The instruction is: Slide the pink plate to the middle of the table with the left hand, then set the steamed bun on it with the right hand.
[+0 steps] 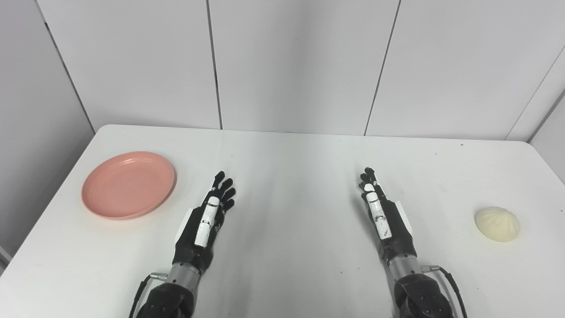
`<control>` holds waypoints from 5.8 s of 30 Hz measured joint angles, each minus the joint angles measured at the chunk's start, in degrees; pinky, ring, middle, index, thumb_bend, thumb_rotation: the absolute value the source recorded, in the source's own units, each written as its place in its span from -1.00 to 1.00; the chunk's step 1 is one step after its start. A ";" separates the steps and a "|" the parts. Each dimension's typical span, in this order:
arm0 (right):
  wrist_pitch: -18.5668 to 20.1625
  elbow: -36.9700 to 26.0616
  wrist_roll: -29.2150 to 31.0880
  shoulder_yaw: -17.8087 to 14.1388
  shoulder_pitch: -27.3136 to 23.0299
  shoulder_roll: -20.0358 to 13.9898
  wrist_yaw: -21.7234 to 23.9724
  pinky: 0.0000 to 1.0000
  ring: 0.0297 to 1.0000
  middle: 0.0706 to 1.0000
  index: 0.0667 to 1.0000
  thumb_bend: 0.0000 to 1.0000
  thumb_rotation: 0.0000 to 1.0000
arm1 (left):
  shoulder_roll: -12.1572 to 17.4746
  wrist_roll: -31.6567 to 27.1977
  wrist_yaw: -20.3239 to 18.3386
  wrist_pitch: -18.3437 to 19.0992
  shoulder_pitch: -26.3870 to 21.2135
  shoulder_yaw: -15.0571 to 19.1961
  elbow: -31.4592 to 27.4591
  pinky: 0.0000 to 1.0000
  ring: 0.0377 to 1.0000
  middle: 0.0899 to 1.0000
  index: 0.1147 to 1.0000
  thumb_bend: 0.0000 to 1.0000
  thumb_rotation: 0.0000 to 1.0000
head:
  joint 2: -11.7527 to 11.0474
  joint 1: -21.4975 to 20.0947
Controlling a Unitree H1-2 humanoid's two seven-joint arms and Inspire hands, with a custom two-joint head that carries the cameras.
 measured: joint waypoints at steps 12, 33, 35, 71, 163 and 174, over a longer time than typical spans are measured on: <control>-1.30 1.85 4.30 -1.42 -0.37 -2.06 4.30 1.00 1.00 1.00 1.00 -0.78 1.00 | -1.59 3.62 1.60 -2.65 -4.12 -0.46 5.80 0.94 0.95 0.97 0.98 -0.14 1.00 | -2.64 7.84; -1.25 1.61 3.89 -1.59 -0.48 -1.94 4.89 1.00 1.00 1.00 1.00 -0.82 1.00 | -2.04 4.88 2.27 -4.93 -5.79 -0.47 7.97 0.96 0.95 0.97 0.97 -0.19 1.00 | -2.91 8.89; -1.25 1.65 3.93 -1.64 -0.59 -1.85 4.90 1.00 1.00 1.00 1.00 -0.82 1.00 | -2.10 4.87 2.49 -4.65 -5.59 -0.23 7.35 0.96 0.95 0.97 0.97 -0.19 1.00 | -2.99 8.98; -1.66 3.37 4.99 -2.32 -1.89 -2.11 6.63 1.00 1.00 1.00 1.00 -0.87 1.00 | 1.34 2.66 7.91 6.52 -9.98 10.77 -24.75 0.89 0.89 0.89 0.89 -0.02 1.00 | -4.05 12.40; 0.28 1.27 5.13 -2.75 -1.50 -2.97 6.85 1.00 1.00 1.00 1.00 -0.89 1.00 | 12.70 -19.36 13.05 -1.42 -14.67 29.13 18.33 0.93 0.90 0.89 0.91 -0.16 1.00 | -1.50 15.13; 1.03 0.96 5.59 -3.15 -1.50 -2.79 6.61 1.00 1.00 1.00 1.00 -0.92 1.00 | 12.60 -20.37 9.56 -2.41 -17.56 28.13 23.37 0.87 0.87 0.88 0.89 -0.18 1.00 | -1.32 14.61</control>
